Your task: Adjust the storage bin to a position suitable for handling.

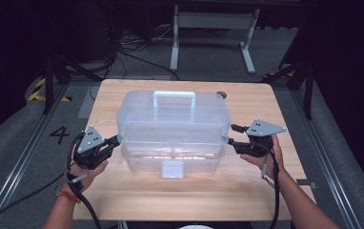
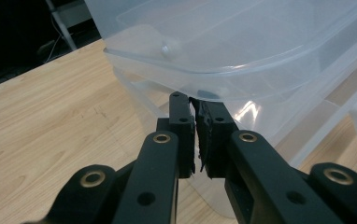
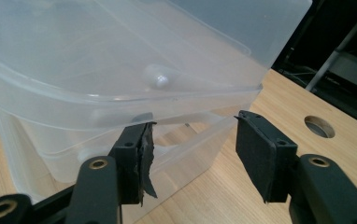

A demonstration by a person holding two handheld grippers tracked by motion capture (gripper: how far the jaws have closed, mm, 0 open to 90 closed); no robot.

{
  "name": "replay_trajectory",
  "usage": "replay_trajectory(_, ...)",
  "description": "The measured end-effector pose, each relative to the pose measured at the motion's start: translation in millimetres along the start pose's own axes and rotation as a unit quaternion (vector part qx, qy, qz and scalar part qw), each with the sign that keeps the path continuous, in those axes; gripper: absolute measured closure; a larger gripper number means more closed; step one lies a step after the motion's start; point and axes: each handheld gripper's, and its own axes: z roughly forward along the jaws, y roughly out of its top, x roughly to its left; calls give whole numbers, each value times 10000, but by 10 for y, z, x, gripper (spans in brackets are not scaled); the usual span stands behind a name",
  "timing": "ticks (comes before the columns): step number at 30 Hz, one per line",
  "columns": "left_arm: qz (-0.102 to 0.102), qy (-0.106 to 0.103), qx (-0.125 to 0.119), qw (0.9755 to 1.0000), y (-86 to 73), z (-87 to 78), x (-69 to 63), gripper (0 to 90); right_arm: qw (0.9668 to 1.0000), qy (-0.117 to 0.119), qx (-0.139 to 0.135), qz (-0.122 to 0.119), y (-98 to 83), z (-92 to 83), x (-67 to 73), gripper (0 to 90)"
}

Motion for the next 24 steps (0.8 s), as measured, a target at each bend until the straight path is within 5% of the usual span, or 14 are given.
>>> replay_trajectory(13,-7,205,-89,9998,-4,-125,45,757,9991,-89,-394,-86,80,-63,50,471)
replay_trajectory(24,-20,319,525,9981,-350,-197,104,619,9967,-286,-741,-167,193,-100,80,520)
